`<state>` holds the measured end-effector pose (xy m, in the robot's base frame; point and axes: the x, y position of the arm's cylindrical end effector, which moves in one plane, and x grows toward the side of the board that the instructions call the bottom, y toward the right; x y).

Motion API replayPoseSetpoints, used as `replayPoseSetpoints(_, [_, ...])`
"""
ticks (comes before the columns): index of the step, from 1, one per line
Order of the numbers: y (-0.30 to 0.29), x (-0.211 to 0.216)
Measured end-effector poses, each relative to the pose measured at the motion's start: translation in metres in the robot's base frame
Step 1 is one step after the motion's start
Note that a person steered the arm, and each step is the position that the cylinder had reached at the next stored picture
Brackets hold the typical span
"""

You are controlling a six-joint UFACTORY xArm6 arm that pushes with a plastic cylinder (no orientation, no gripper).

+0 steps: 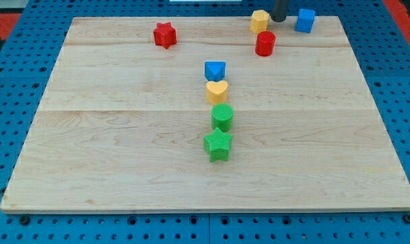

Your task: Push the blue cube slightly towards top right side of the board

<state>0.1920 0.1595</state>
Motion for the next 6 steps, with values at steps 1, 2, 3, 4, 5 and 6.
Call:
replayPoseSetpoints(1, [0.031,0.000])
replayPoseSetpoints(2, [0.041,0.009])
replayPoseSetpoints(3, [0.041,0.028])
replayPoseSetpoints(4, [0.041,0.042])
replayPoseSetpoints(5, [0.023,0.043])
replayPoseSetpoints(6, [-0.012,0.043])
